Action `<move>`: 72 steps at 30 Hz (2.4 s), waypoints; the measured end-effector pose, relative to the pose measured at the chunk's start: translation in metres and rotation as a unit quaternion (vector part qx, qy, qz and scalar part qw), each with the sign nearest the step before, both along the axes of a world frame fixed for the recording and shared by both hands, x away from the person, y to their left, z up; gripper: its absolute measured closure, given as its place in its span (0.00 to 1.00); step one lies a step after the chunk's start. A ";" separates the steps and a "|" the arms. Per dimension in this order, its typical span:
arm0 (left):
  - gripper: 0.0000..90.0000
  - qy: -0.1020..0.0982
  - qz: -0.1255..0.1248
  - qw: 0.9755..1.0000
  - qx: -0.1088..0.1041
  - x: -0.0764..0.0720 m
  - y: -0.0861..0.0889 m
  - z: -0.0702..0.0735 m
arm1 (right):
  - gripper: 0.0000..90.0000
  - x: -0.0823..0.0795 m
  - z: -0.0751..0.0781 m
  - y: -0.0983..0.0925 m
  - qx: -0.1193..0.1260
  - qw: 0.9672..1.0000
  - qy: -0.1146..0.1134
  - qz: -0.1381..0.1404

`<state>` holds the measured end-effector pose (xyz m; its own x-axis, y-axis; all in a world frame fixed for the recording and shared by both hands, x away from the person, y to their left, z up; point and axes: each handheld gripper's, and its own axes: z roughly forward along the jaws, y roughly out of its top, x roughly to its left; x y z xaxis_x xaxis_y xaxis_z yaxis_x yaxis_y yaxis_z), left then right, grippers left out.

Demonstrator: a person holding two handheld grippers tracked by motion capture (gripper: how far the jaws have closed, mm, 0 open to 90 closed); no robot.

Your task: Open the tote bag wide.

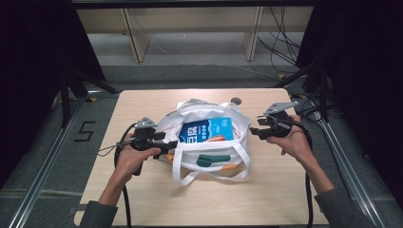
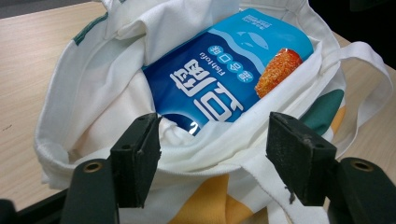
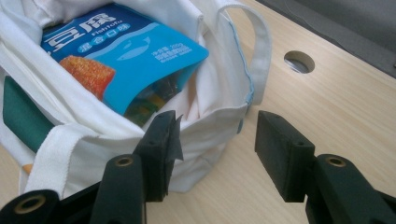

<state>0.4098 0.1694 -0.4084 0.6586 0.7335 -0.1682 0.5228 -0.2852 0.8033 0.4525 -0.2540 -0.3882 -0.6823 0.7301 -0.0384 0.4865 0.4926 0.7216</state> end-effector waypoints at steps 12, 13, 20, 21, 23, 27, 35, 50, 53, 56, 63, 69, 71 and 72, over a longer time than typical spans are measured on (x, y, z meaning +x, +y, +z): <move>0.32 -0.007 0.016 1.000 -0.025 -0.025 0.007 -0.011 | 0.47 -0.021 -0.008 -0.011 0.008 1.000 -0.005 0.002; 0.32 -0.005 0.017 0.999 -0.027 -0.027 0.007 -0.013 | 0.47 -0.023 -0.010 -0.012 0.012 1.000 -0.003 -0.004; 0.31 -0.009 0.012 1.000 -0.016 -0.041 0.007 -0.021 | 0.45 -0.037 -0.019 -0.021 0.024 1.000 -0.013 -0.002; 0.30 -0.009 0.013 1.000 -0.014 -0.045 0.007 -0.023 | 0.45 -0.039 -0.021 -0.022 0.028 1.000 -0.013 -0.003; 0.30 -0.007 0.014 1.000 -0.019 -0.047 0.006 -0.024 | 0.45 -0.041 -0.022 -0.023 0.034 0.999 -0.010 -0.009; 0.30 -0.007 0.002 1.000 -0.001 -0.049 0.006 -0.029 | 0.44 -0.047 -0.027 -0.028 0.039 0.999 -0.013 -0.008; 0.28 -0.007 0.005 1.000 -0.007 -0.054 0.008 -0.036 | 0.44 -0.062 -0.035 -0.027 0.049 0.998 -0.017 -0.017; 0.24 -0.006 0.000 1.000 0.000 -0.069 0.007 -0.060 | 0.39 -0.080 -0.050 -0.027 0.053 0.998 0.007 -0.021; 0.24 -0.007 0.003 1.000 -0.004 -0.073 0.008 -0.062 | 0.39 -0.080 -0.053 -0.028 0.049 0.999 -0.003 -0.008; 0.24 -0.007 0.004 1.000 -0.001 -0.078 0.007 -0.061 | 0.39 -0.085 -0.053 -0.026 0.056 0.998 0.008 -0.015; 0.23 -0.016 -0.004 1.000 -0.003 -0.091 0.004 -0.062 | 0.38 -0.094 -0.061 -0.026 0.046 0.999 0.010 -0.004; 0.23 -0.007 -0.008 1.000 -0.009 -0.101 -0.001 -0.070 | 0.38 -0.101 -0.069 -0.029 0.049 0.999 0.018 -0.010; 0.23 -0.014 -0.014 1.000 0.002 -0.101 0.001 -0.072 | 0.38 -0.103 -0.071 -0.029 0.050 0.999 0.016 -0.008; 0.23 -0.012 -0.021 1.000 0.014 -0.102 0.003 -0.071 | 0.38 -0.102 -0.073 -0.030 0.043 0.999 0.007 0.003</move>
